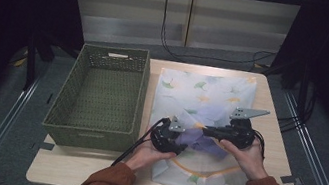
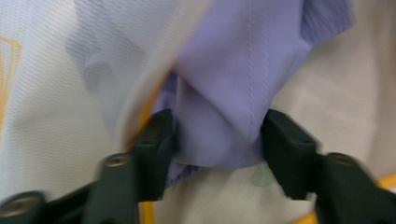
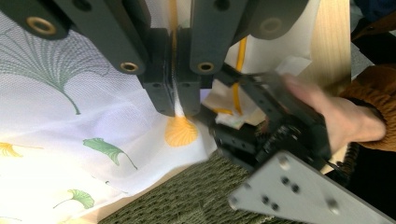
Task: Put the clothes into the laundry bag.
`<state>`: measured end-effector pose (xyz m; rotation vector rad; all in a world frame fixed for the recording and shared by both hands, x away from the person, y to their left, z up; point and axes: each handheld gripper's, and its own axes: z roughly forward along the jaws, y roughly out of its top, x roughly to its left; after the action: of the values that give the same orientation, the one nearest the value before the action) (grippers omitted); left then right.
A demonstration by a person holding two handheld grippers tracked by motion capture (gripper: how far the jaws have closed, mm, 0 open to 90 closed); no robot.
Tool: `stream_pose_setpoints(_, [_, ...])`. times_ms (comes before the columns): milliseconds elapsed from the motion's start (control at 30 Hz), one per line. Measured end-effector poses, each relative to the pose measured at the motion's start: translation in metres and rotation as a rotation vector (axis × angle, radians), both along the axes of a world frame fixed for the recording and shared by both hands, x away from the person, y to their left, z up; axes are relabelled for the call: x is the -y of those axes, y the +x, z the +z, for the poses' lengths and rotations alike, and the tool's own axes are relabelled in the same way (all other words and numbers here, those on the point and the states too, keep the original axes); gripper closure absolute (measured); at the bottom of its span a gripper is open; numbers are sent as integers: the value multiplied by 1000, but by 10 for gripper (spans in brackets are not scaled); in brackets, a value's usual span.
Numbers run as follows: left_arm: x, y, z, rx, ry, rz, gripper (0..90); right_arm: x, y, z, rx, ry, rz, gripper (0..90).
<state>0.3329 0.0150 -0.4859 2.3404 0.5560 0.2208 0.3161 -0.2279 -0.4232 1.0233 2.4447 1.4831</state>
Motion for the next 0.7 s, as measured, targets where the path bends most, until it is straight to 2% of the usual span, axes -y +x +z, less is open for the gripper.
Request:
stream_pose_setpoints(33, [3, -1, -1, 21, 21, 4, 591, 0, 0, 0, 2, -2, 2, 878])
stream_pose_setpoints(100, [7, 1, -4, 17, 41, 0, 722, -1, -1, 1, 5, -4, 3, 878])
stream_pose_setpoints(133, [10, 1, -5, 21, 21, 17, 760, -1, -1, 2, 5, -3, 5, 878])
stream_pose_setpoints(167, [11, 3, -3, 23, 48, -4, 802, -1, -1, 2, 8, -4, 4, 879])
stream_pose_setpoints(233, [15, 3, -2, 41, 27, 19, 858, -2, -1, 3, 8, -6, 5, 879])
stream_pose_setpoints(300, [20, 6, 1, 44, 18, 32, 863, -3, -2, 3, 10, -4, 6, 880])
stream_pose_setpoints(333, [22, 8, 2, 28, 10, 37, 864, -3, -2, 3, 9, -4, 11, 880])
stream_pose_setpoints(367, [24, 10, 2, 28, -1, 48, 864, -4, -2, 3, 9, -2, 14, 880])
stream_pose_setpoints(433, [28, 15, 2, 10, -49, 83, 860, -6, -3, 4, 4, 4, 26, 880])
stream_pose_setpoints(467, [29, 17, 2, 0, -50, 85, 860, -6, -2, 3, 0, 11, 30, 880])
stream_pose_setpoints(600, [33, 20, -3, 29, -36, 127, 845, -3, -2, 2, -8, 16, 29, 880])
stream_pose_setpoints(667, [34, 20, -6, 25, -25, 123, 822, -3, -1, 1, -13, 20, 30, 880])
stream_pose_setpoints(700, [35, 20, -8, 25, -34, 120, 804, -3, -1, 0, -23, 20, 29, 880])
